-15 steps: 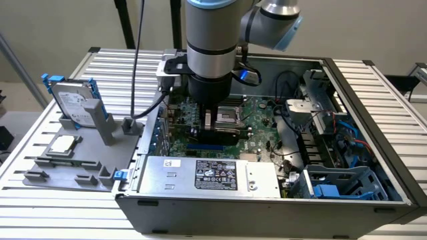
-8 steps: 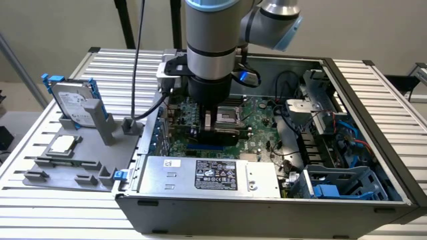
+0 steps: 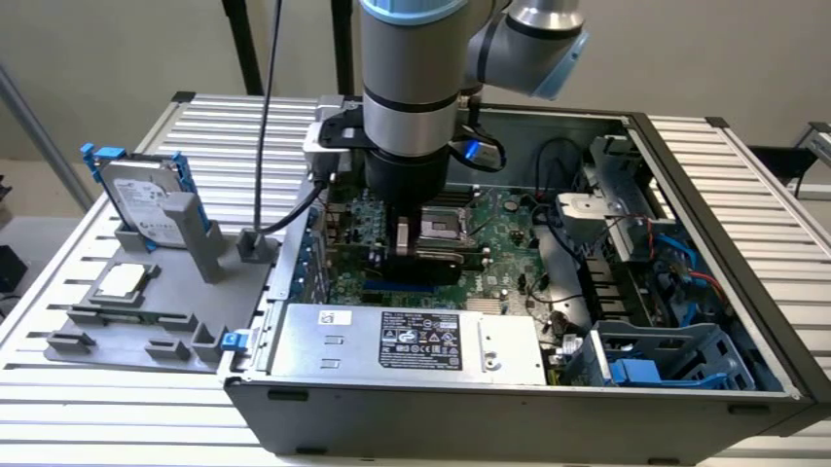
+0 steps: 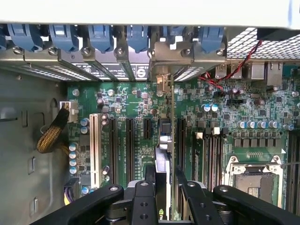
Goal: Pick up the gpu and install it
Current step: 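Insert the gpu into the slot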
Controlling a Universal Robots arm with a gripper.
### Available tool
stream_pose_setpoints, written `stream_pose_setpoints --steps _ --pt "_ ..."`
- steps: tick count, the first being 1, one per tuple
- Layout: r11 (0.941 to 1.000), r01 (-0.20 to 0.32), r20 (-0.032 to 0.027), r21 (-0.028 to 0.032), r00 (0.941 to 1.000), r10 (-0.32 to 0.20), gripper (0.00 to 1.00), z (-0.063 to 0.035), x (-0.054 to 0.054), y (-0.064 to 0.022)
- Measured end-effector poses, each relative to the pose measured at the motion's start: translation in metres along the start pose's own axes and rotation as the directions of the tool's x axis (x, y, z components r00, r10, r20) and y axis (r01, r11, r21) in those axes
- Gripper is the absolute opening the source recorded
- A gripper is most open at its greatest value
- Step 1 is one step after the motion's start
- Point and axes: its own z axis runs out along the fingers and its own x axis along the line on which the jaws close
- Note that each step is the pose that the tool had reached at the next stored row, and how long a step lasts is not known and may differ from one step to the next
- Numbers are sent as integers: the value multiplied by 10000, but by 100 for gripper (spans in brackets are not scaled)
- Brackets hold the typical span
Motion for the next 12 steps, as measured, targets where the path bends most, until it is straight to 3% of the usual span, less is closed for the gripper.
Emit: stream_pose_setpoints --steps 12 --pt "10000 -1 -10 -20 10000 1 27 17 19 2"
